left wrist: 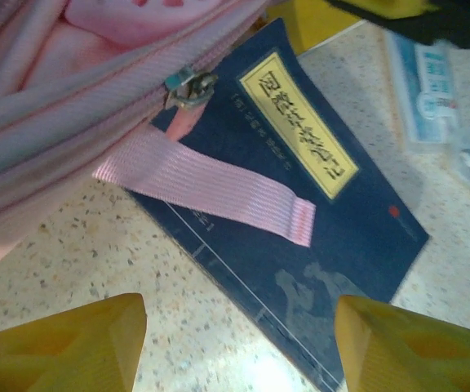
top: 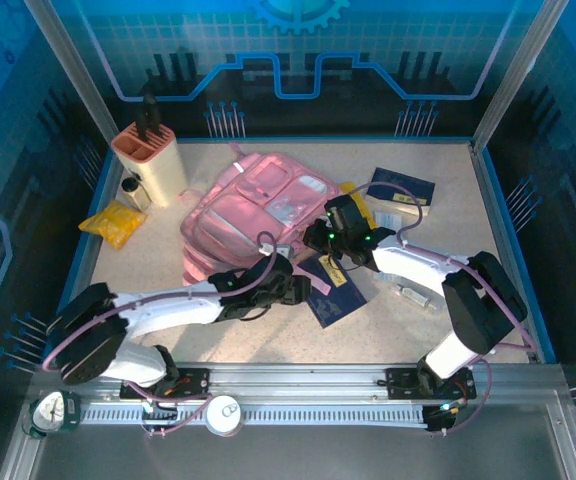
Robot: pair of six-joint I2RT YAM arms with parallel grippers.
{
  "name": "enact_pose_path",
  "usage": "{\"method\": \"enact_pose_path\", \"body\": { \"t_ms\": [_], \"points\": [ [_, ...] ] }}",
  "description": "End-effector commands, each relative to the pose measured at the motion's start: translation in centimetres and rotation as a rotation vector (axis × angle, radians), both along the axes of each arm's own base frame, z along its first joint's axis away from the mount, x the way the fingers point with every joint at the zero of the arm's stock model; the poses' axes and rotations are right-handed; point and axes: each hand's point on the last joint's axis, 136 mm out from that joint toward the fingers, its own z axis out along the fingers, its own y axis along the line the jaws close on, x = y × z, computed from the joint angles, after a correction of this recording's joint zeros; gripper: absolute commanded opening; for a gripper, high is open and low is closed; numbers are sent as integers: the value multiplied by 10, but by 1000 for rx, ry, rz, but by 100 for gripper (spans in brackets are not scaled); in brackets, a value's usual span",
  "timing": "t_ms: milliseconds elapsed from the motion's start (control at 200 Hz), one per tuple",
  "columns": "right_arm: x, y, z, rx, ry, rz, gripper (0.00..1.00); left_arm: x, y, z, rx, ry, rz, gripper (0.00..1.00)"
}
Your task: Pack the student bag
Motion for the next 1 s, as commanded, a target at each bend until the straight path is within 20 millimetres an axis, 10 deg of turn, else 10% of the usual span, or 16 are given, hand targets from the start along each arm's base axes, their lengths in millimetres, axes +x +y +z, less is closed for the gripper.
{"method": "enact_pose_path", "body": {
  "t_ms": [0, 996],
  "points": [
    [5, 15, 51, 88, -88, 7, 3, 27, -11, 15, 12, -104, 52, 63],
    [0, 30, 64, 169, -18, 33, 2, 84, 18, 43, 99, -210, 283, 46]
  ]
}}
